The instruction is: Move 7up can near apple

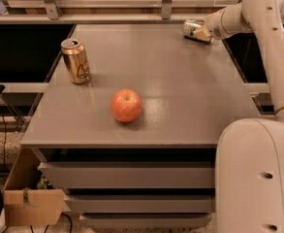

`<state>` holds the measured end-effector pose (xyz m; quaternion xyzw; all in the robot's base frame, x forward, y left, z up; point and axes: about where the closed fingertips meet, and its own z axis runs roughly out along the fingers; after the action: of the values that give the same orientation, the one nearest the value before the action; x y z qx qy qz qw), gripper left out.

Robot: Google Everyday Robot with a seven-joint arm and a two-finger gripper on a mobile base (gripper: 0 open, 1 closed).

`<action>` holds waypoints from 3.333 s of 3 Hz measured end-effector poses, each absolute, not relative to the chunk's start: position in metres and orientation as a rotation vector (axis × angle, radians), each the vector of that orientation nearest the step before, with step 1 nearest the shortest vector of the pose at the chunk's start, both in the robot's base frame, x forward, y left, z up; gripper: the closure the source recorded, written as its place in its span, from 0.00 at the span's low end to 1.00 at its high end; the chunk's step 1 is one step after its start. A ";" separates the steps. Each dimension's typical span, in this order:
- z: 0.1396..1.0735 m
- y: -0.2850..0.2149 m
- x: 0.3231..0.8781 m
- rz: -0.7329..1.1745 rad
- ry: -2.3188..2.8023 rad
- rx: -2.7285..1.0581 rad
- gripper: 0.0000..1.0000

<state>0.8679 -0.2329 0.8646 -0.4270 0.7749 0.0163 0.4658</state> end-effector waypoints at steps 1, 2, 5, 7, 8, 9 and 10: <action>0.865 -0.233 0.868 0.040 1.902 -1.049 0.85; 0.865 -0.233 0.868 0.040 1.902 -1.049 0.66; 0.895 -0.210 0.814 0.180 1.916 -1.234 0.00; 0.895 -0.207 0.801 0.223 1.939 -1.264 0.00; 0.882 -0.204 0.799 0.245 1.967 -1.279 0.00; 0.868 -0.196 0.799 0.268 1.988 -1.308 0.00; 0.857 -0.190 0.799 0.286 2.005 -1.325 0.19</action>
Offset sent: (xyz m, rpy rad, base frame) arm -0.0415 0.0064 0.0729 -0.0406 0.1005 0.2161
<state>0.7993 -0.1901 0.8571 -0.5123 0.7751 0.1107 0.3529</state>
